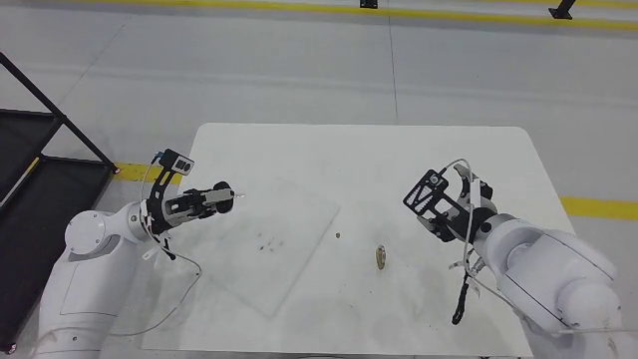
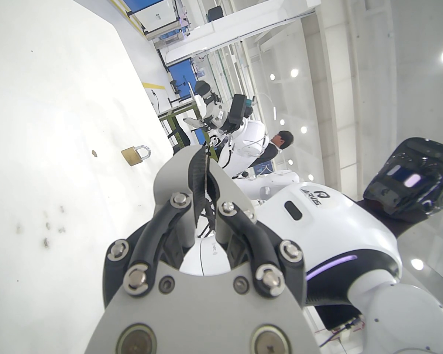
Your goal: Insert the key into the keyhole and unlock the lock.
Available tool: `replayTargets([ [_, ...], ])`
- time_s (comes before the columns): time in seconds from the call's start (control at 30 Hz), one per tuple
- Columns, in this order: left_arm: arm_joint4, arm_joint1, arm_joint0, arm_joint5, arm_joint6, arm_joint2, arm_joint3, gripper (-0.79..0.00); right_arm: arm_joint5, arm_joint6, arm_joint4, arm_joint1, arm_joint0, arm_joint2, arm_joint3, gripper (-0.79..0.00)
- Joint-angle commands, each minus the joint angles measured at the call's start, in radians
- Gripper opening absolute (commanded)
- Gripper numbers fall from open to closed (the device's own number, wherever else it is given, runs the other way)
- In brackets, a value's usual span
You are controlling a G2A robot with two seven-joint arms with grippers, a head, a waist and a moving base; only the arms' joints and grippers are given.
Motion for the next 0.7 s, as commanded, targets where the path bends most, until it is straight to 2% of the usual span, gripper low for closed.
replayTargets([
  [0.0,0.000,0.000,0.000,0.000,0.000,0.000,0.000,-0.785,-0.001,-0.001,-0.001,0.000,0.000,0.000,0.000,0.000],
  [0.37,0.000,0.000,0.000,0.000,0.000,0.000,0.000,-0.785,0.006,-0.029,0.002,0.000,-0.009,0.000,0.008,0.000],
  [0.5,0.000,0.000,0.000,0.000,0.000,0.000,0.000,-0.785,-0.025,-0.014,0.037,0.005,0.009,-0.006,0.000,0.000],
  [0.67,0.000,0.000,0.000,0.000,0.000,0.000,0.000,-0.785,0.058,0.069,0.143,0.020,0.050,-0.076,0.015,0.000],
])
